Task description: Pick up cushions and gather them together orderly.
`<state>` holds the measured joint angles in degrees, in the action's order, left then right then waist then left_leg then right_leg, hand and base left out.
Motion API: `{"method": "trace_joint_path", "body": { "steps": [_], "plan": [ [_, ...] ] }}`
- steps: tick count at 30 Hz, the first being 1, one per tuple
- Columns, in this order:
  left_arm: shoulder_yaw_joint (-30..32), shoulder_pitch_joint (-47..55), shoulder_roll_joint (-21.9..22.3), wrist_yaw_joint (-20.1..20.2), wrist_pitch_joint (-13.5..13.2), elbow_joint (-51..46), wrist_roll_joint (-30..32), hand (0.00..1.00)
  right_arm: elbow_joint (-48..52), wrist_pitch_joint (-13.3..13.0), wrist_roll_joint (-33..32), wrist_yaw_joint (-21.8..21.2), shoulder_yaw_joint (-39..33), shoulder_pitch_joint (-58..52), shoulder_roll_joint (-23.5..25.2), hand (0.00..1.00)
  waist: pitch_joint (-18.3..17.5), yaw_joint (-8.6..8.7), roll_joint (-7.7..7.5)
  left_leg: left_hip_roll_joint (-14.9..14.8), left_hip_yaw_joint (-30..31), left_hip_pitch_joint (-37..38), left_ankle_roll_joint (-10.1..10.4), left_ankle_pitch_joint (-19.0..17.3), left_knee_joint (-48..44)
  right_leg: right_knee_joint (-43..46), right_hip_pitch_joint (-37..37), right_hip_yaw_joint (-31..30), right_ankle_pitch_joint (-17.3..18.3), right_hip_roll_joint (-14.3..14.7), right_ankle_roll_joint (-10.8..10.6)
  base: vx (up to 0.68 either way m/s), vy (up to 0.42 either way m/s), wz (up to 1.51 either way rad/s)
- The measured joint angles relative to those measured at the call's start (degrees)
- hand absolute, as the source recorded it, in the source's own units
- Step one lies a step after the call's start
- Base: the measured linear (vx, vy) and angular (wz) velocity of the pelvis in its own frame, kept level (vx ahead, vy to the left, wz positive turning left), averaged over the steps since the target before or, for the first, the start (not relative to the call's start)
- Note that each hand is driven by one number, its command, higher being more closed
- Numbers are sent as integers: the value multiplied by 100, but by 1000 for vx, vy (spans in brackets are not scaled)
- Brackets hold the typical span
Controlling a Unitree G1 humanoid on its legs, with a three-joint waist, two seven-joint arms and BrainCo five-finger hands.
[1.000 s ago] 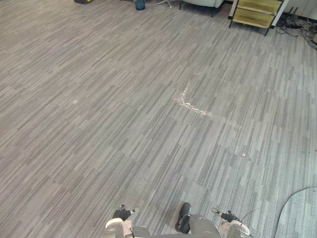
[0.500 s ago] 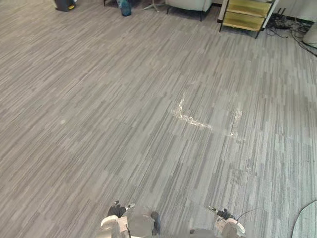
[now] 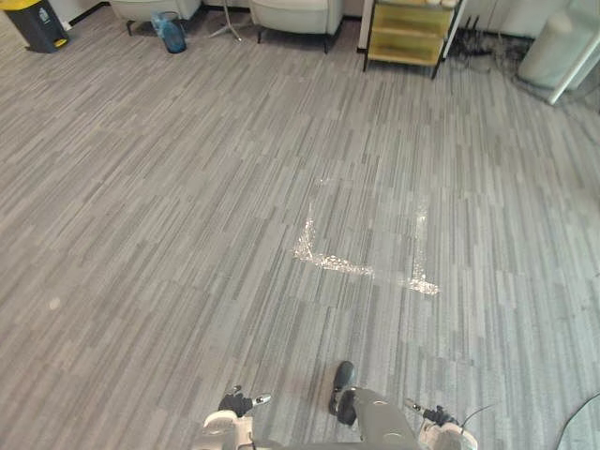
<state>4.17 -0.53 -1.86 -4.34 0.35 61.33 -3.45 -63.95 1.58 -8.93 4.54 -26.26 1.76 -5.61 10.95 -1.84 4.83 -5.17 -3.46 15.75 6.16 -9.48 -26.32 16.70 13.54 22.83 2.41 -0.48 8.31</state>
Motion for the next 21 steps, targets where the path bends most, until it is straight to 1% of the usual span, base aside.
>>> {"method": "trace_joint_path", "body": {
  "steps": [1, 2, 3, 4, 5, 6, 7, 8, 9, 10, 11, 12, 13, 14, 15, 16, 17, 18, 19, 20, 21],
  "plan": [
    [221, 5, 68, 8, 3, -11, -5, 0, 32, -2, -1, 2, 103, -31, 32, 0, 23, -15, -1, -80, 36, -431, 73, 698, -1058, -156, -332, -47, 202, 96, -74, 501, -100, -5],
    [388, 71, 109, 19, -2, -89, -45, 0, 112, -1, -9, 9, 237, -56, 73, 0, 97, -119, -25, -267, -25, -1111, -26, 1290, -2446, -629, -884, -197, 218, 255, 4, 389, -43, -13],
    [385, 52, 89, 13, -8, -154, -59, 0, 114, -1, -11, 9, 236, -51, 102, 0, 127, -166, 3, -325, -101, -1414, -191, 824, -2939, -762, -1107, -243, 239, 315, 64, 369, 0, -17],
    [356, 43, 67, 15, -8, -274, -65, 0, 42, -1, -19, 12, 219, -3, 110, 0, 169, -176, 14, -294, -184, -1892, -339, 113, -3298, -929, -1410, -280, 293, 336, 32, 343, -27, -24],
    [270, 67, 39, 6, -22, -382, -84, 0, -86, 12, -22, 26, 187, 64, 97, 0, 201, -229, -68, -146, -283, -2314, -426, -377, -2822, -1045, -1636, -376, 327, 304, -72, 420, -27, -48],
    [207, 76, 31, 6, -55, -472, -88, 0, -54, 5, -22, 41, 121, 170, 98, 0, 206, -319, -49, 94, -315, -2595, -468, -571, -1644, -1076, -1807, -533, 450, 243, -136, 355, -8, -58],
    [185, 76, 42, 8, -64, -492, -92, 0, -36, -1, -21, 44, 60, 194, 90, 0, 201, -326, -17, 207, -291, -2725, -468, -559, -992, -1102, -1881, -617, 519, 237, -158, 373, 44, -71],
    [144, 79, 66, 3, -80, -505, -103, 0, -21, -6, -23, 50, -76, 240, 81, 0, 184, -367, 63, 352, -51, -2886, -311, -261, 407, -1138, -1976, -809, 656, 245, -195, 383, 87, -78],
    [136, 77, 112, 4, -89, -514, -110, 0, 5, -11, -23, 56, -77, 263, 76, 0, 143, -492, 134, 361, 17, -3110, -82, 255, 959, -1235, -2090, -1033, 770, 315, -264, 395, 107, -83],
    [136, 80, 113, 5, -98, -525, -111, 0, -3, -2, -23, 54, -60, 242, 81, 0, 117, -542, 146, 334, 17, -3187, -4, 439, 1013, -1315, -2175, -1133, 812, 343, -326, 476, 148, -86],
    [141, 61, 88, 3, -95, -494, -101, 0, -4, 1, -21, 61, -48, 217, 121, 0, 93, -591, 117, 320, -109, -3166, -348, 893, 1011, -1426, -2383, -1352, 922, 327, -474, 740, 185, -53],
    [181, 3, 41, 2, -75, -457, -58, 0, 0, 1, -20, 64, -56, 226, 184, 0, 37, -556, -43, 444, -216, -3038, -655, 828, 960, -1445, -2484, -1426, 944, 125, -586, 646, 156, -44],
    [304, -29, 46, 13, -59, -461, -56, 0, 2, 7, -13, 63, -59, 187, 177, 0, 77, -518, -130, 443, -327, -3003, -815, 740, 823, -1495, -2578, -1478, 868, 49, -645, 685, 155, -33],
    [527, -42, 66, 18, -63, -503, -62, 0, 29, -1, -9, 54, -58, 225, 235, 0, 124, -601, -217, 419, -490, -3222, -1034, 561, 9, -1526, -2751, -1716, 666, -25, -722, 447, 139, -37],
    [611, -43, 36, 34, -89, -511, -56, 0, 30, -2, 3, 55, -69, 232, 272, 0, 24, -642, -366, 635, -491, -3465, -991, 344, -104, -1389, -2748, -1885, 718, -157, -812, 620, 172, -45],
    [580, 53, 59, 42, -60, -463, -41, 0, 23, -1, 5, 53, -90, 47, 246, 0, -278, -626, -361, 722, -342, -3296, -1170, 861, 952, -1115, -2645, -1955, 805, -123, -945, 440, 133, -42],
    [559, 90, 30, 54, -47, -395, -32, 0, 8, -9, 10, 46, -124, 34, 214, 0, -388, -670, -328, 715, -345, -3210, -1041, 708, 1036, -746, -2564, -2077, 989, -108, -1141, 511, 119, -41],
    [589, 104, -43, 63, 1, -336, -48, 0, -15, -8, 11, 28, -149, 31, 298, 0, -466, -660, -497, 876, -459, -2947, -1062, 521, 1241, 501, -2076, -2185, 1156, -351, -1803, 428, 109, -27],
    [580, 104, -65, 69, 6, -336, -43, 0, -36, 2, 18, 19, -163, 40, 309, 0, -459, -646, -522, 895, -495, -2816, -1052, 459, 1312, 1143, -1826, -2232, 1105, -414, -2188, 540, 120, -17],
    [481, 101, -98, 67, 43, -330, -33, 0, -74, 22, 38, 12, -189, 25, 327, 0, -419, -620, -535, 976, -446, -2414, -1028, 374, 1445, 2419, -1319, -2192, 872, -588, -2422, 489, 113, -4],
    [359, 104, -131, 65, 68, -323, -12, 0, -79, 27, 53, 5, -196, -22, 327, 0, -400, -549, -509, 1011, -393, -2117, -1033, 336, 1553, 2999, -1150, -1929, 856, -740, -2376, 493, 114, 16]
  ]
}}
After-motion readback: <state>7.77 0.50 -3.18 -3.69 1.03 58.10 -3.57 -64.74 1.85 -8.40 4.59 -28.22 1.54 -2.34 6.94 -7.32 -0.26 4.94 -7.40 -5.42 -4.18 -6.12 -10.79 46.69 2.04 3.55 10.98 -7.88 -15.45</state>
